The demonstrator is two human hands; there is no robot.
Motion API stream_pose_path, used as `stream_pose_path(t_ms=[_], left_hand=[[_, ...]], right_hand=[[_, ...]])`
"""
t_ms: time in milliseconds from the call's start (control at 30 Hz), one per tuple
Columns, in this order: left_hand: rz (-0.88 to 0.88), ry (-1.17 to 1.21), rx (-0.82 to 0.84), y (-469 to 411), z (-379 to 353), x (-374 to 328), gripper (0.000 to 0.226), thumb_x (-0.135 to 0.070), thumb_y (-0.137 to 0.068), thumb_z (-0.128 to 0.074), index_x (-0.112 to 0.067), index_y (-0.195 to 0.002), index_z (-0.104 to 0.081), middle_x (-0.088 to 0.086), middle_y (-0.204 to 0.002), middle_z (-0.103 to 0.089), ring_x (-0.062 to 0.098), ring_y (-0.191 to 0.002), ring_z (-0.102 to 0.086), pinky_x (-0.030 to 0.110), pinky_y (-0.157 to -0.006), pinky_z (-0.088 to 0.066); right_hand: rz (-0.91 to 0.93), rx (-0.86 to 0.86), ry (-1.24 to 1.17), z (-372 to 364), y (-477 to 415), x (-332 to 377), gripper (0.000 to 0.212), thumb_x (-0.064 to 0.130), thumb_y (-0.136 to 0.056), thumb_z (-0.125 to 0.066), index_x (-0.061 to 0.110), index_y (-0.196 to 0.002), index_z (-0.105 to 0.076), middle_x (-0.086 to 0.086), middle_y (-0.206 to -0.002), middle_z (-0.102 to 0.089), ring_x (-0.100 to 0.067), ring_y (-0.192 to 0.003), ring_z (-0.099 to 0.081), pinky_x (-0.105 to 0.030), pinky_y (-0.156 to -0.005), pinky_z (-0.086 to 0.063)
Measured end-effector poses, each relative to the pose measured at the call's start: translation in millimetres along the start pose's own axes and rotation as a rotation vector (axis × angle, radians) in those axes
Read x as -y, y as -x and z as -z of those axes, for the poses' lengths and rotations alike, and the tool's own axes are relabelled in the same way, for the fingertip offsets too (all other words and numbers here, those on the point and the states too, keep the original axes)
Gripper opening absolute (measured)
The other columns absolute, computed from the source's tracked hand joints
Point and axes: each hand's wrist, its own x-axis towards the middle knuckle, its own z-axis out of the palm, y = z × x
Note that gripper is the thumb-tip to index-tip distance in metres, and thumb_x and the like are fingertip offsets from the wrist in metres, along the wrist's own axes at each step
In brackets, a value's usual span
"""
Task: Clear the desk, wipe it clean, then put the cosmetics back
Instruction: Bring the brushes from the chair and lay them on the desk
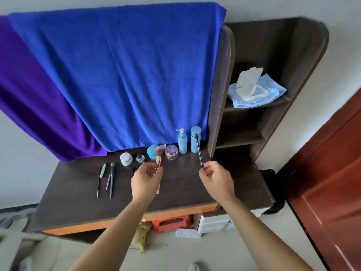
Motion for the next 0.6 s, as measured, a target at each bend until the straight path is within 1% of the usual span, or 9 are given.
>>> stream_pose_path(t_ms=[67,167,200,233,333,367,433,500,600], left_hand=[[0.036,-0.024,0.036,-19.7,-11.8,8.0,0.008,-0.032,-0.081,-0.073,-0.029,-0.081,-0.065,-0.013,-0.072,-0.067,0.0,-0.072,-0.062,0.027,-0.068,-0.043],[0.069,-0.053,0.127,-46.2,-31.7,24.1,0.01,-0.03,-0.081,-0.073,-0.029,-0.078,-0.063,-0.015,-0.067,-0.065,-0.005,-0.068,-0.06,0.013,-0.057,-0.036],[0.072,-0.07,0.165,-54.9,-39.0,31.4,0.01,-0.029,-0.082,-0.073,-0.028,-0.079,-0.063,-0.015,-0.068,-0.064,-0.003,-0.067,-0.06,0.01,-0.056,-0.034],[0.076,-0.088,0.206,-62.8,-45.8,38.8,0.01,-0.028,-0.082,-0.073,-0.027,-0.08,-0.063,-0.015,-0.069,-0.064,0.001,-0.067,-0.06,0.01,-0.057,-0.035],[0.108,-0.169,0.329,-86.2,-66.8,62.6,0.009,-0.027,-0.084,-0.072,-0.024,-0.083,-0.064,-0.014,-0.075,-0.065,0.016,-0.076,-0.063,0.028,-0.067,-0.046],[0.113,-0.194,0.361,-93.0,-73.4,70.1,0.009,-0.027,-0.084,-0.071,-0.024,-0.083,-0.063,-0.015,-0.075,-0.064,0.018,-0.078,-0.063,0.03,-0.069,-0.046],[0.113,-0.231,0.421,-103.7,-85.1,84.8,0.01,-0.027,-0.085,-0.07,-0.025,-0.082,-0.061,-0.016,-0.073,-0.062,0.018,-0.08,-0.061,0.03,-0.07,-0.042],[0.117,-0.264,0.475,-111.9,-96.4,97.6,0.009,-0.028,-0.086,-0.069,-0.025,-0.083,-0.061,-0.013,-0.075,-0.062,0.018,-0.081,-0.06,0.03,-0.072,-0.044],[0.131,-0.294,0.536,-120.1,-110.8,112.8,0.009,-0.028,-0.086,-0.069,-0.025,-0.086,-0.06,-0.016,-0.074,-0.06,0.015,-0.079,-0.057,0.027,-0.068,-0.039]], right_hand=[[-0.069,0.036,-0.015,-17.9,-17.4,-0.5,0.017,0.043,-0.089,-0.063,0.03,-0.101,-0.063,0.015,-0.082,-0.065,-0.004,-0.078,-0.061,-0.032,-0.069,-0.053],[-0.157,0.059,-0.023,-42.5,-35.5,-7.7,0.016,0.043,-0.088,-0.063,0.033,-0.099,-0.062,0.017,-0.081,-0.065,-0.003,-0.078,-0.061,-0.032,-0.071,-0.053],[-0.184,0.063,-0.02,-50.7,-39.4,-11.3,0.016,0.043,-0.087,-0.062,0.033,-0.099,-0.062,0.017,-0.082,-0.065,-0.003,-0.078,-0.061,-0.031,-0.071,-0.052],[-0.216,0.068,-0.012,-58.7,-42.0,-15.3,0.016,0.043,-0.087,-0.062,0.034,-0.099,-0.062,0.017,-0.082,-0.065,-0.004,-0.078,-0.061,-0.031,-0.071,-0.051],[-0.348,0.049,0.001,-83.3,-45.1,-28.5,0.017,0.043,-0.085,-0.061,0.035,-0.099,-0.063,0.017,-0.083,-0.066,-0.008,-0.082,-0.062,-0.031,-0.072,-0.05],[-0.397,0.047,0.009,-91.7,-44.8,-32.1,0.018,0.044,-0.085,-0.061,0.035,-0.101,-0.063,0.018,-0.083,-0.065,-0.008,-0.083,-0.062,-0.03,-0.071,-0.049],[-0.473,0.063,0.029,-111.8,-42.0,-39.7,0.02,0.045,-0.086,-0.06,0.036,-0.104,-0.063,0.02,-0.08,-0.063,-0.008,-0.083,-0.061,-0.027,-0.068,-0.044],[-0.55,0.081,0.033,-132.3,-38.0,-46.2,0.02,0.044,-0.086,-0.061,0.035,-0.104,-0.062,0.022,-0.076,-0.06,-0.008,-0.082,-0.058,-0.026,-0.07,-0.04],[-0.637,0.089,0.035,-157.0,-33.5,-56.2,0.02,0.042,-0.085,-0.062,0.034,-0.103,-0.063,0.023,-0.074,-0.059,-0.01,-0.085,-0.06,-0.025,-0.072,-0.041]])
